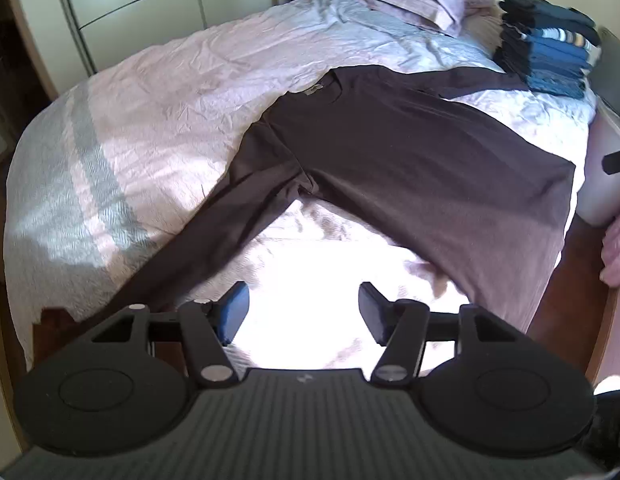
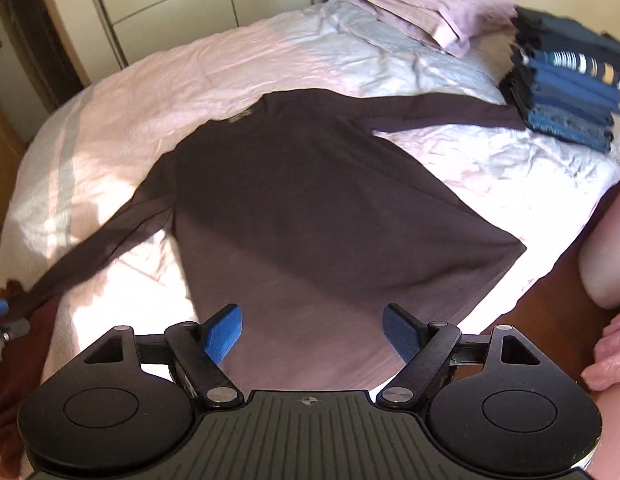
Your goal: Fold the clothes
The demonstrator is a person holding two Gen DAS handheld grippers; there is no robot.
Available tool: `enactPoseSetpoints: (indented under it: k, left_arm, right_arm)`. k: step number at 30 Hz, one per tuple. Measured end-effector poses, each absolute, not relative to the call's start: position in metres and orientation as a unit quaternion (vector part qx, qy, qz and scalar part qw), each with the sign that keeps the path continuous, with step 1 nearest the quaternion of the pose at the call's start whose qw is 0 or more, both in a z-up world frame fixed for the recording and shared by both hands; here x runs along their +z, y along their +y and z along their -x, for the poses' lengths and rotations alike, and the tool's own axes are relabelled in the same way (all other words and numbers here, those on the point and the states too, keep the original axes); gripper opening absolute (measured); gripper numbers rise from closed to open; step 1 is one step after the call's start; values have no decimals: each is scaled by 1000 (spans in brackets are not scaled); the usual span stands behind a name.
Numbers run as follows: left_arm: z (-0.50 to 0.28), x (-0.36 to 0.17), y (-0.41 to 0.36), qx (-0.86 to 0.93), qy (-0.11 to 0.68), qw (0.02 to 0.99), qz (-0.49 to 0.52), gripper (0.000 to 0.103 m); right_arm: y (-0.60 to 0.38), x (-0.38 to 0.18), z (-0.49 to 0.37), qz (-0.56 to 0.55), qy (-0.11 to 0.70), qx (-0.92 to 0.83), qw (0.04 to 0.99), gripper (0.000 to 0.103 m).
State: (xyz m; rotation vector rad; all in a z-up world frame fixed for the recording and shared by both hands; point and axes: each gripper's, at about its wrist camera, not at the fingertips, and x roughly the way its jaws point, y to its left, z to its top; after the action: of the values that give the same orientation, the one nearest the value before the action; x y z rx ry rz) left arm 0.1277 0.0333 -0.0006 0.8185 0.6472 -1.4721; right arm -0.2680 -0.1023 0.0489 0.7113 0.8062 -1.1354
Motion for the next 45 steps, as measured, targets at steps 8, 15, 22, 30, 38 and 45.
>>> enactPoseSetpoints:
  k: [8,15,22,30,38,45]
  left_arm:
    - [-155,-3,46,-666,242,599,-374,74]
    - [-157,-11,39,-668,258,587,-377,80]
    - [-140,-11,33,-662,265,596,-370,86]
    - [-122,-15,31,-649,273,597,-384,87]
    - [-104,-17,33,-630,287,610,-387,87]
    - [-90,-17,48,-595,307,640,-376,87]
  right_arm:
    - [-72,39,196,-267,414,-529,691,81]
    - [-64,30,171,-231,443,-513,698,82]
    - [-74,24,179,-241,453,-496,700,82]
    - [-80,15,194,-252,464,-475,704,82]
    - [-80,3,206,-266,477,-443,711,82]
    - [-82,-11,212,-259,504,-392,724,82]
